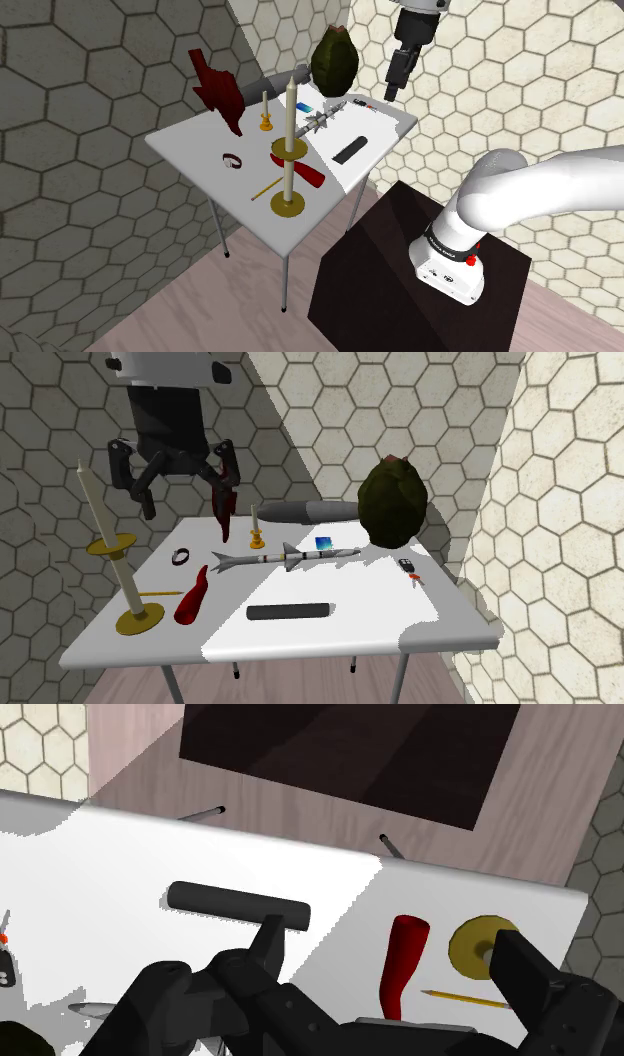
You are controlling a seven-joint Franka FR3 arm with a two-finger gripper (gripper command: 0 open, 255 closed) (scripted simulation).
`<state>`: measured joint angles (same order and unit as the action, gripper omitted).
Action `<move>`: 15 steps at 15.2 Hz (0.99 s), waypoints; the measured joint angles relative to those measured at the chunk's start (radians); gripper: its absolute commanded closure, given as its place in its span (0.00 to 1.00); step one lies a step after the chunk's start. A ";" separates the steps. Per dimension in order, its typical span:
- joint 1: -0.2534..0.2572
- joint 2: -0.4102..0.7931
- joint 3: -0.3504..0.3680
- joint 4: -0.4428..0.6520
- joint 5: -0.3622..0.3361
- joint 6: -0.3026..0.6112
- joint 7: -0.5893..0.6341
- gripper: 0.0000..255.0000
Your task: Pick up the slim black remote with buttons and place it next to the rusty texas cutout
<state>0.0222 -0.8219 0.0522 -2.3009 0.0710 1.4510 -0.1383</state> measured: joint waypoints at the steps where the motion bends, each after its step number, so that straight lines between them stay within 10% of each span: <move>1: 0.000 0.000 0.000 0.000 0.000 0.000 0.000 0.00; 15: 0.154 0.054 -0.290 -0.338 -0.245 0.453 -0.737 0.00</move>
<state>0.1763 -0.7679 -0.2382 -2.6385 -0.1742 1.9040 -0.8753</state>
